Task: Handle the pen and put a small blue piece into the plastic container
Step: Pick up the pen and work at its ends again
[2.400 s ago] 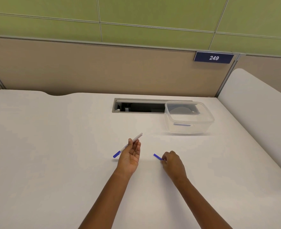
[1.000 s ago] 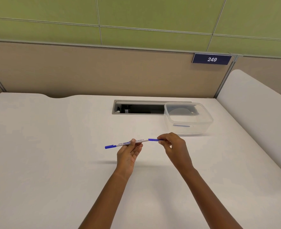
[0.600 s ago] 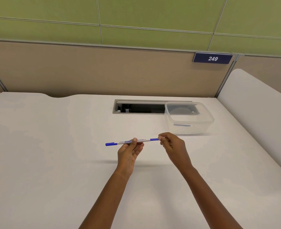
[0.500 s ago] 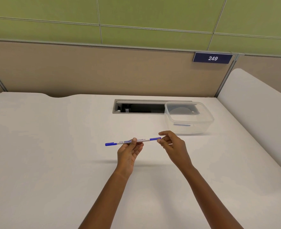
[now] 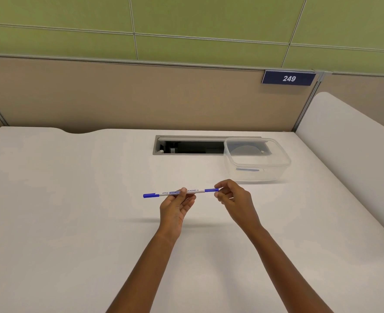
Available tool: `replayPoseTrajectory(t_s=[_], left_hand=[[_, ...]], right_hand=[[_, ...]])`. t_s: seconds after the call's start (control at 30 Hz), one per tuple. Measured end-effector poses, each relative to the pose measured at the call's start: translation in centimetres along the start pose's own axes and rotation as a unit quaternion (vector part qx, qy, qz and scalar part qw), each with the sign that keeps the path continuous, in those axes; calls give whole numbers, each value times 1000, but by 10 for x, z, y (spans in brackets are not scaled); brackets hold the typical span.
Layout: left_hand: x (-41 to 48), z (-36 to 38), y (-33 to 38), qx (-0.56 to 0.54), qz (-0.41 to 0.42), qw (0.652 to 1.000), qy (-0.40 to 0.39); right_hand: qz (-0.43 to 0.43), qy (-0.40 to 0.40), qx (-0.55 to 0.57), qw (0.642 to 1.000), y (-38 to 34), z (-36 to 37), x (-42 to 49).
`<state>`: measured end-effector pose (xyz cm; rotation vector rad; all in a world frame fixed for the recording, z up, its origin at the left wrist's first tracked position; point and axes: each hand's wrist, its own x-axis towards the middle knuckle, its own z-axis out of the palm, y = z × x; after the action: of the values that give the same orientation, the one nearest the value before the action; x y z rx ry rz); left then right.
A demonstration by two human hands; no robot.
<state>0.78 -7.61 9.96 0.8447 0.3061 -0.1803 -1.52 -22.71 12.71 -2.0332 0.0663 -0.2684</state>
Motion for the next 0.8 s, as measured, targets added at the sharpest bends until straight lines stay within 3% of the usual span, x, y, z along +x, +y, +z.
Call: replayPoseTrajectory(t_s=[0.8], left_hand=[[-3,2,1,8,-3,1000,1]], right_hand=[[-7,-19,-42,999,-3,3,-2]])
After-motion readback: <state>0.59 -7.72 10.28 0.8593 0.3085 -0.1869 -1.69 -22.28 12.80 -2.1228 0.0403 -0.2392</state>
